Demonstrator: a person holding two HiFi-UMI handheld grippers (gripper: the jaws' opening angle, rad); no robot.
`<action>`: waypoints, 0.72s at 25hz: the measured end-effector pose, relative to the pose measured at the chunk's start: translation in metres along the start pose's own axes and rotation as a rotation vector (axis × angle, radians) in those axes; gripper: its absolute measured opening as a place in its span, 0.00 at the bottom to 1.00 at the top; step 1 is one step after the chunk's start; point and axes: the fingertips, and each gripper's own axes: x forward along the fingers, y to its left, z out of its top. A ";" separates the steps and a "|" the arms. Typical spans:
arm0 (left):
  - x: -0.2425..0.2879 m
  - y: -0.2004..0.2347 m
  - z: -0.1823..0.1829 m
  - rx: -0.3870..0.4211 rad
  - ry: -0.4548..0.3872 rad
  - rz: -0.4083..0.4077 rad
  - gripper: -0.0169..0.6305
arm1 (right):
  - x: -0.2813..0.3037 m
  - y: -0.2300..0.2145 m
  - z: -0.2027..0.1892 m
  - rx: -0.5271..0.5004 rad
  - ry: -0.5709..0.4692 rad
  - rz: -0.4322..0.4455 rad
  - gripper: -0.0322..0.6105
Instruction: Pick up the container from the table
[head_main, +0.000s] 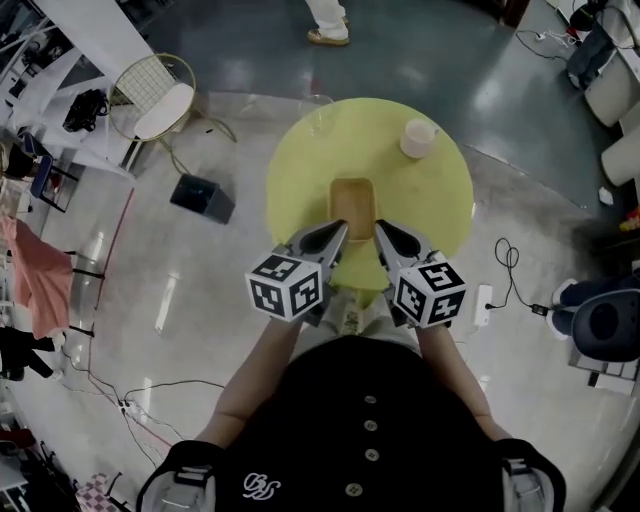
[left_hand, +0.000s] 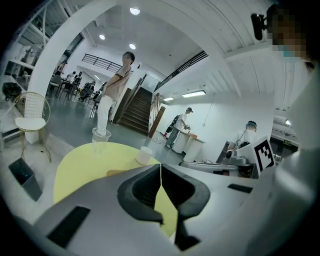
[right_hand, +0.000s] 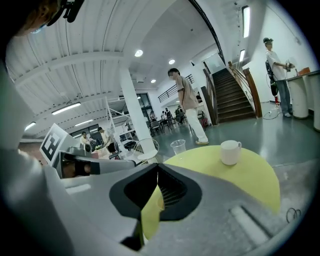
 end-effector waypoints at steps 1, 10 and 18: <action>0.003 0.003 0.001 -0.006 -0.001 0.006 0.05 | 0.003 -0.003 0.000 0.007 0.006 0.006 0.06; 0.011 0.016 -0.005 -0.048 0.011 0.051 0.05 | 0.011 -0.016 -0.008 0.032 0.058 0.035 0.06; 0.013 0.032 -0.001 -0.094 0.004 0.057 0.05 | 0.021 -0.019 -0.007 0.052 0.067 0.025 0.06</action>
